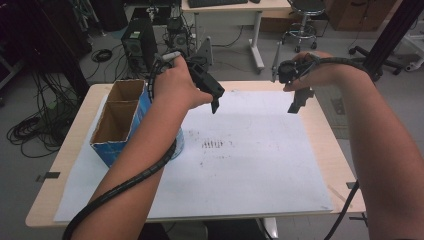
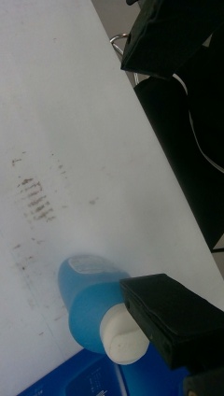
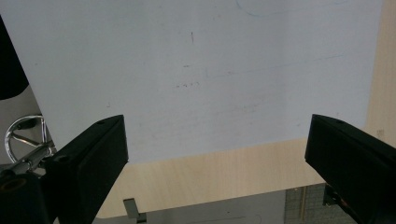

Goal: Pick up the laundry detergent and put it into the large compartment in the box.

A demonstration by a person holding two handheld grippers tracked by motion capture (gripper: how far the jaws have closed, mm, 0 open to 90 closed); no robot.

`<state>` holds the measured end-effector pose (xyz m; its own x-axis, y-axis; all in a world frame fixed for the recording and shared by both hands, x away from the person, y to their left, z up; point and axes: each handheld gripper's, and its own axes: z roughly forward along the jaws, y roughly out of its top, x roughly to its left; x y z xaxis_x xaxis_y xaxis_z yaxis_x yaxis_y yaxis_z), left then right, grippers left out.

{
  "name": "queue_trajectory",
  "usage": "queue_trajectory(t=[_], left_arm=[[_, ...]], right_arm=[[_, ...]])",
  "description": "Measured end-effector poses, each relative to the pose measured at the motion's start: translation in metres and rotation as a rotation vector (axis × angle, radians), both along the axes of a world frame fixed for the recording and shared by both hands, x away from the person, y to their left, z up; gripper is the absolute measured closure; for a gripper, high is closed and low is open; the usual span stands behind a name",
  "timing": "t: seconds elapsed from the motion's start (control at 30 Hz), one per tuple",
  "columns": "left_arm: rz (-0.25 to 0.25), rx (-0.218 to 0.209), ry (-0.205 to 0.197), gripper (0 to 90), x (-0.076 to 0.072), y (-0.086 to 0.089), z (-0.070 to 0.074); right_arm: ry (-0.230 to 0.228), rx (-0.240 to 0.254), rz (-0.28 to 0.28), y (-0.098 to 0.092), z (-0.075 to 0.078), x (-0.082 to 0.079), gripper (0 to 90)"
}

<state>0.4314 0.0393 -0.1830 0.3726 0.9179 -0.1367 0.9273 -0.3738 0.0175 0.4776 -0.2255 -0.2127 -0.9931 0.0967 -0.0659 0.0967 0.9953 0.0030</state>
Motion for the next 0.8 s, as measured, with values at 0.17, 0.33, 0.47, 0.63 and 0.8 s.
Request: queue_trajectory(t=[0.17, 0.33, 0.47, 0.63, 0.8], left_arm=[[0.004, -0.002, -0.005, 0.2, -0.001, 0.000, 0.002], [0.001, 0.007, -0.003, 0.2, -0.003, 0.000, 0.003], [0.006, 0.004, -0.008, 0.2, -0.004, 0.002, 0.005], [0.008, 0.006, -0.019, 0.2, -0.004, 0.008, 0.010], [0.004, 0.004, -0.035, 0.2, -0.003, 0.014, 0.014]], right_arm=[[0.001, -0.007, 0.001, 0.000, 0.000, -0.002, 5.8], [-0.008, 0.001, 0.001, -0.003, 0.001, -0.002, 5.8], [-0.006, 0.010, -0.007, -0.005, 0.002, -0.003, 5.9], [-0.009, 0.009, -0.004, -0.004, 0.001, -0.003, 5.8], [-0.008, 0.004, -0.003, -0.002, 0.000, -0.003, 5.8]])
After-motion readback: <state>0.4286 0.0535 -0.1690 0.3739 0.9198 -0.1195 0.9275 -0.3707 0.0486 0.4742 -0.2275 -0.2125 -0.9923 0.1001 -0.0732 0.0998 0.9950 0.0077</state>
